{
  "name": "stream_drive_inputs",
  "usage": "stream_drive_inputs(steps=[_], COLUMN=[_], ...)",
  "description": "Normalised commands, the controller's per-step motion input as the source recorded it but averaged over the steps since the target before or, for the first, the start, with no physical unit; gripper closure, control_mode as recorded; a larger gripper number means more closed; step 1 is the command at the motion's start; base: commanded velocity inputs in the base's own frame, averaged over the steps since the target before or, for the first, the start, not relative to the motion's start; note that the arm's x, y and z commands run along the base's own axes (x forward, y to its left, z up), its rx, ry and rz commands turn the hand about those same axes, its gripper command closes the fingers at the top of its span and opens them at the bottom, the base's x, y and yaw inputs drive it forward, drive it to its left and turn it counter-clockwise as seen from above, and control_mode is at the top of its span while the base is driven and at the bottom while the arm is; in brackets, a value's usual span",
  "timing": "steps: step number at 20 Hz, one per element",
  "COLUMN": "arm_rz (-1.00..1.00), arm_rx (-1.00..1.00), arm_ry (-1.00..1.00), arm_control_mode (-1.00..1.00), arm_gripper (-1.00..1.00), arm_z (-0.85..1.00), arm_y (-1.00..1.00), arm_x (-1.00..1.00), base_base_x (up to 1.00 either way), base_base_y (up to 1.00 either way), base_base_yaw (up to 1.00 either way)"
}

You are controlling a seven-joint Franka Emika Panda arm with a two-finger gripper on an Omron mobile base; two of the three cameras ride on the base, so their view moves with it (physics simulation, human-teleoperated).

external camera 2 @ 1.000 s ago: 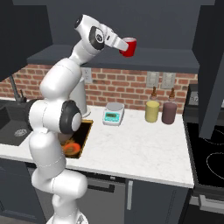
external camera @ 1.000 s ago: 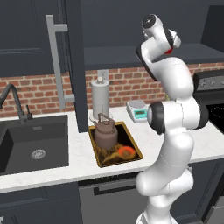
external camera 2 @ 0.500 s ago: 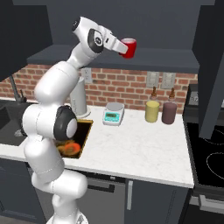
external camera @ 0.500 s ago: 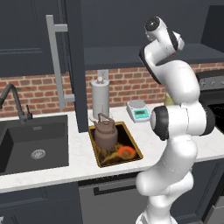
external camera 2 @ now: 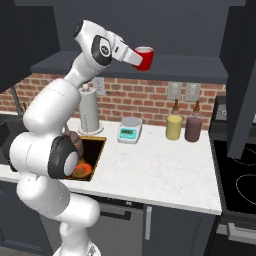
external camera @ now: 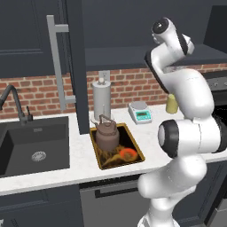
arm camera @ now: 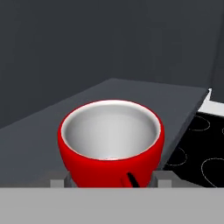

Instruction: Pick the kettle from the counter and place it on the tray. Then pick the mug from the cabinet and place it on the tray. Then close the cabinet doors.

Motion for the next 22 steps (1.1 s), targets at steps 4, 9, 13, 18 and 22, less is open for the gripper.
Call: stream_drive_inputs(steps=[4, 9, 13, 18, 22], arm_rz=[0.08, 0.2, 0.3, 0.4, 0.43], arm_rx=[0.0, 0.02, 0.06, 0.03, 0.0], arm_ry=[-0.02, 0.0, 0.0, 0.0, 0.0], arm_control_mode=[-1.0, -1.0, -1.0, -1.0, -1.0], arm_gripper=[1.0, 1.0, 1.0, 1.0, 1.0], arm_z=[0.0, 0.01, 0.13, 0.0, 0.0], arm_y=[0.01, 0.02, 0.06, 0.14, 0.18], arm_x=[-0.79, -0.77, -0.76, -0.75, -0.78], base_base_x=[0.0, 0.0, 0.0, 0.0, 0.0], base_base_y=[0.0, 0.0, 0.0, 0.0, 0.0], base_base_yaw=[0.0, 0.0, 0.0, 0.0, 0.0])
